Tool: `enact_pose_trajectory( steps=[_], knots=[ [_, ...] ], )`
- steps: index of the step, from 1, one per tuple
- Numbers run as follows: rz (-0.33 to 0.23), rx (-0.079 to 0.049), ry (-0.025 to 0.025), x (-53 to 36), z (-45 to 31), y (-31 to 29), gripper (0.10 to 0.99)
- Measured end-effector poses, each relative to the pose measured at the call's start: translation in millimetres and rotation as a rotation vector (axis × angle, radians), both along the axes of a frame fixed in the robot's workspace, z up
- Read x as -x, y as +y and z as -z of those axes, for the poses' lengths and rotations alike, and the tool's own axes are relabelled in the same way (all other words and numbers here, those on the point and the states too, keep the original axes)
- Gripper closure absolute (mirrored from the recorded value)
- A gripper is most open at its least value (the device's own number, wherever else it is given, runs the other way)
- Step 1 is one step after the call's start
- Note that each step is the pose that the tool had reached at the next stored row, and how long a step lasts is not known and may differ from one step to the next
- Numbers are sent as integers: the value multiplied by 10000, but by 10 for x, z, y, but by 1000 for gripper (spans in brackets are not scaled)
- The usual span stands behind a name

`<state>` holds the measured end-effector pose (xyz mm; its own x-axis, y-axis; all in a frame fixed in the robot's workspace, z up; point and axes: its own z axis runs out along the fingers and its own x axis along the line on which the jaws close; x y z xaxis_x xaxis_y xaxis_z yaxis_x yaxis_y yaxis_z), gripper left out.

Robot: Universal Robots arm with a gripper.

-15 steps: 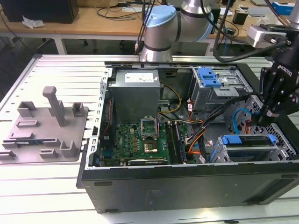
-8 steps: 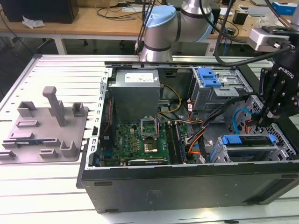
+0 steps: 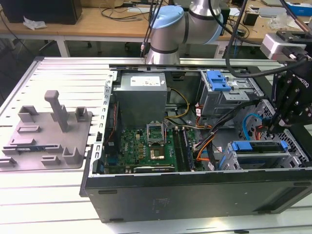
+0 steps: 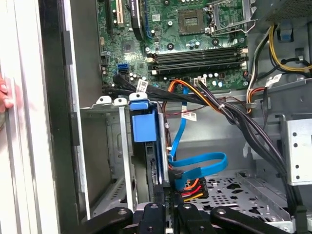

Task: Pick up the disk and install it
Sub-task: 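Insert the first disk wire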

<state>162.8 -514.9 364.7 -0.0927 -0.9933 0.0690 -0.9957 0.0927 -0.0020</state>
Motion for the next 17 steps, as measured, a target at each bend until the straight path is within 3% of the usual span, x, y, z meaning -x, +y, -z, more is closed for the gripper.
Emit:
enact_pose_trajectory(
  steps=[2,5,12,17],
  knots=[
    [0,-18,-1,21,1,-30,922],
    [-33,-235,-16,32,2,-79,922],
    [-44,-258,-17,33,0,-80,922],
    [-296,-433,-14,23,2,-87,922]
  ],
)
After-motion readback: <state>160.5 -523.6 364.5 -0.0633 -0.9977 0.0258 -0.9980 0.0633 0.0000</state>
